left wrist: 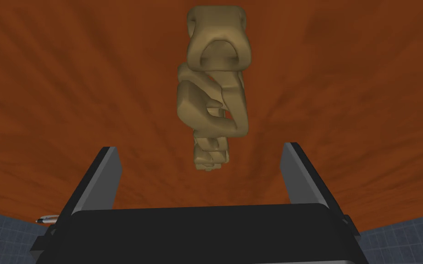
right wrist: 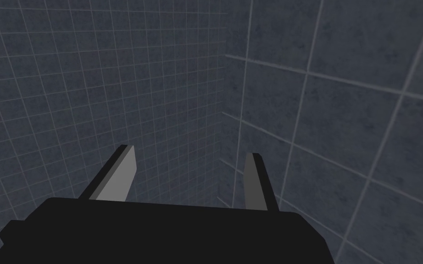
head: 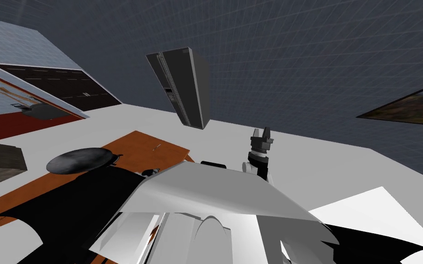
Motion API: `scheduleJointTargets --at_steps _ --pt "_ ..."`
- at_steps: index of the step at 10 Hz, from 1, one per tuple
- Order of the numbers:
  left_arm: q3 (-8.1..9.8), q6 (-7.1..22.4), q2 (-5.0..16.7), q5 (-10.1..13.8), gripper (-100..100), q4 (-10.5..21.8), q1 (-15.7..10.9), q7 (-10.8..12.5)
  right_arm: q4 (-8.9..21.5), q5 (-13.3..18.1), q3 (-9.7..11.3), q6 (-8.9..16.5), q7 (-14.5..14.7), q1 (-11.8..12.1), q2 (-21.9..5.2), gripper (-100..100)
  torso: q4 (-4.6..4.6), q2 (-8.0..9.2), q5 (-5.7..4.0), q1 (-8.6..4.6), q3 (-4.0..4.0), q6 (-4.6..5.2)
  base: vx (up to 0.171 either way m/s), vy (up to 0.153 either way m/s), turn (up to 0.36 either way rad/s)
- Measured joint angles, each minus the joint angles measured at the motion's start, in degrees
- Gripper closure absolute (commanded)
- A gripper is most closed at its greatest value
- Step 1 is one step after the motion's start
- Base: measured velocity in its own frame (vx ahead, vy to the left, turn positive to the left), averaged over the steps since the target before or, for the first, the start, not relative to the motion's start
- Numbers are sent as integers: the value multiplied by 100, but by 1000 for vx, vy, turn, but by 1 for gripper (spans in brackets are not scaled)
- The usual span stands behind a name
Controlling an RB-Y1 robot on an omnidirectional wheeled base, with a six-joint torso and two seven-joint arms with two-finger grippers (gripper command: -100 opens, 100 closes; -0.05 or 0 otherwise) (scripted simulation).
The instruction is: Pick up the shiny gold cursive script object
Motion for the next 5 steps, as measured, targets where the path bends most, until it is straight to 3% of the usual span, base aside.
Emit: scheduleJointTargets --at_steps 2,3,5 --pt "3 -83 -181 -72 -100 260 -124 -73 0 0 0 0 0 0 0 0 0 0 2 8 0 0 0 37 -17" --pt "2 -95 -191 -75 100 278 -132 -83 0 0 0 0 0 0 0 0 0 0 0 0 0 -1 0 0 0" --pt "8 -87 -189 -69 100 283 -125 -73 0 0 1 0 0 0 1 0 0 -3 9 0 -1 12 -1 2 12"
